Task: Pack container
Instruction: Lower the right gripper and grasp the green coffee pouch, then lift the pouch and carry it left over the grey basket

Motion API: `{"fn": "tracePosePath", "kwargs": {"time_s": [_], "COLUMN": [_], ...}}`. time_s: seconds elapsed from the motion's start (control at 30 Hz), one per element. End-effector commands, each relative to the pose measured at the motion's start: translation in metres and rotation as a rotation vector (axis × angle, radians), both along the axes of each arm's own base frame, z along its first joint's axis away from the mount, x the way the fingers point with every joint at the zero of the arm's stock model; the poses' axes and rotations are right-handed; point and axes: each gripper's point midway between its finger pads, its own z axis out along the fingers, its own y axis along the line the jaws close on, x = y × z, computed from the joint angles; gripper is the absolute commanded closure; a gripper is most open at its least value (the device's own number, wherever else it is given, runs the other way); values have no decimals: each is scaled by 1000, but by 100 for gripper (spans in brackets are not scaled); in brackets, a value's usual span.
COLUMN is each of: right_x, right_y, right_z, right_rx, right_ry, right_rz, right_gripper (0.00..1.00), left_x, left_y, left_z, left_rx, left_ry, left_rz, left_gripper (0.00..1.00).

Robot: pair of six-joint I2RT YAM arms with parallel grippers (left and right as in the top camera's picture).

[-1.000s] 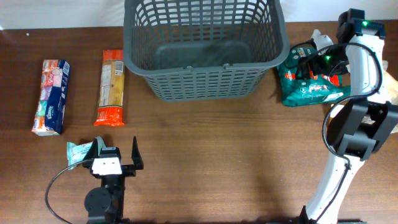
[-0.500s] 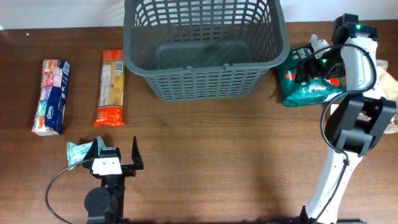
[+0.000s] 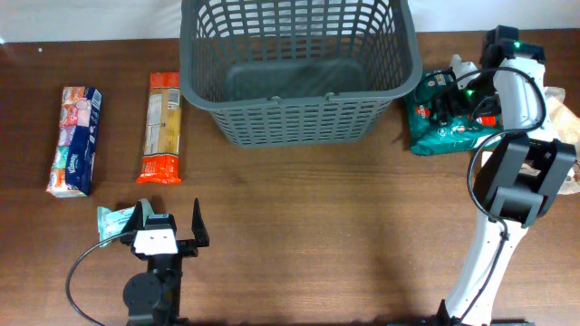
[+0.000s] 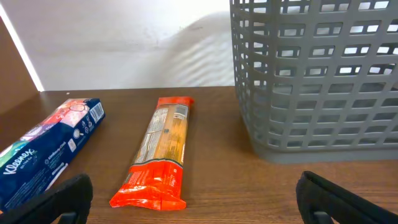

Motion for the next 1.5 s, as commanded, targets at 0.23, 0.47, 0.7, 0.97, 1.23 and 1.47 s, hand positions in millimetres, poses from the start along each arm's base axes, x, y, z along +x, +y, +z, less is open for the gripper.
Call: {"fn": "tracePosePath", "kwargs": {"time_s": [0.23,0.47,0.7,0.97,1.23,1.47], "right_x": [-28,-22,-6,43,54,23], "right_y": [8,7,3,-11,-31,2], "right_z": [-42,-42,-24,82,236,333], "right_rx": [44,42,40,6,-41,44], "right_ry": [126,110,60,-195,-574,-784], "right_rz": [-50,-102,-196,-215,-265,-234], "right_gripper": [96,97,96,96,96,96], "left_x": [0,0,0,0,0,0], "left_y": [-1,-1,-1,-1,-1,-1], "left_z": [-1,-1,-1,-1,-1,-1], "left_rx": [14,14,14,14,14,14], "left_ry": [4,4,4,3,4,4], "left_rz": [-8,-8,-8,-8,-8,-8], "left_gripper": [1,1,1,1,1,1]}}
